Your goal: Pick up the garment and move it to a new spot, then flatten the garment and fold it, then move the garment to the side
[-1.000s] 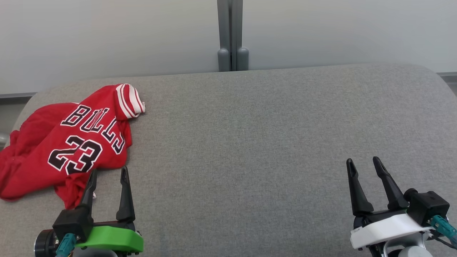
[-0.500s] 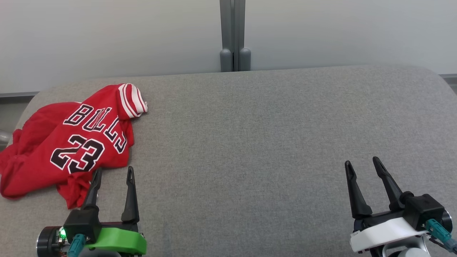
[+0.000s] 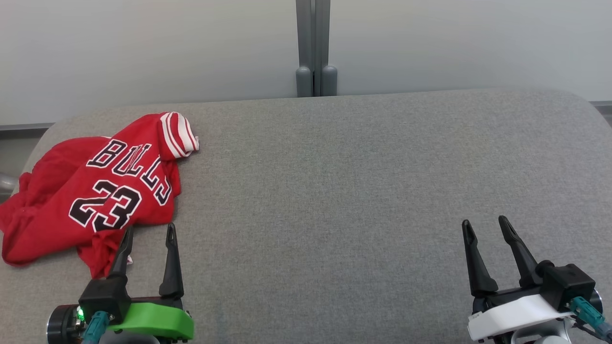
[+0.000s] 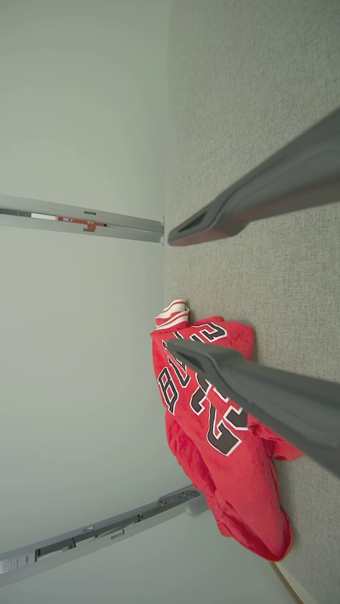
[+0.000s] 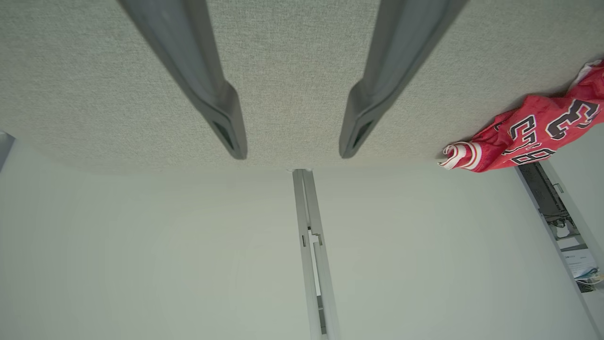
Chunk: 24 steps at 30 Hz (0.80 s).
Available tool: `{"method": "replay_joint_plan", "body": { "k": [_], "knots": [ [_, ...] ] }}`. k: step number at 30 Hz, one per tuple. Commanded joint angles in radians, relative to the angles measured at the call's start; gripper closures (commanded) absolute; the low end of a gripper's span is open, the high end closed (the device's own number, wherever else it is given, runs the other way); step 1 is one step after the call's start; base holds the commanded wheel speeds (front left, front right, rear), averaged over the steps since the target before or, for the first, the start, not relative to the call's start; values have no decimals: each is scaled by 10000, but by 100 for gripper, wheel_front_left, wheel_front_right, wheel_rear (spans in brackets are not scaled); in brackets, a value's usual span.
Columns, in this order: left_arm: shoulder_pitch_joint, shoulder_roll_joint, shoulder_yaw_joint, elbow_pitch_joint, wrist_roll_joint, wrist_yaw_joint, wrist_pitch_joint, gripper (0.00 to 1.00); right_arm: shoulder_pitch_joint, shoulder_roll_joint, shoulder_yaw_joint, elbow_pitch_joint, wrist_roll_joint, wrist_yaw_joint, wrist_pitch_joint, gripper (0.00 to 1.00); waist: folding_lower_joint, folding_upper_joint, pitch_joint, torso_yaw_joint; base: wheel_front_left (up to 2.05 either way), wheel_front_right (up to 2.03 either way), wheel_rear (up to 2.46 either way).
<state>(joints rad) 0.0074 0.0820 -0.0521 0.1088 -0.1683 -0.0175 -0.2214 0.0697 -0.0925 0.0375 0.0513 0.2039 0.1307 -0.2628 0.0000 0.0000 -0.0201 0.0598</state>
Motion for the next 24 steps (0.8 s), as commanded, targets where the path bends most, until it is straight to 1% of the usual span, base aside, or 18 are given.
{"method": "replay_joint_plan", "body": {
  "k": [1,8,24],
  "knots": [
    [127,72,42,-9,-48,32,25,0,-5,12,-39,34,140,1,-24,0,0,0,0,0,0,0,0],
    [161,112,12,-51,-131,89,77,0,-37,10,-45,60,407,1,12,0,0,0,8,-5,0,0,0],
    [156,209,-75,3,-240,183,13,0,-40,-59,4,123,535,1,28,0,0,0,-1,49,0,0,0]
  ]
}}
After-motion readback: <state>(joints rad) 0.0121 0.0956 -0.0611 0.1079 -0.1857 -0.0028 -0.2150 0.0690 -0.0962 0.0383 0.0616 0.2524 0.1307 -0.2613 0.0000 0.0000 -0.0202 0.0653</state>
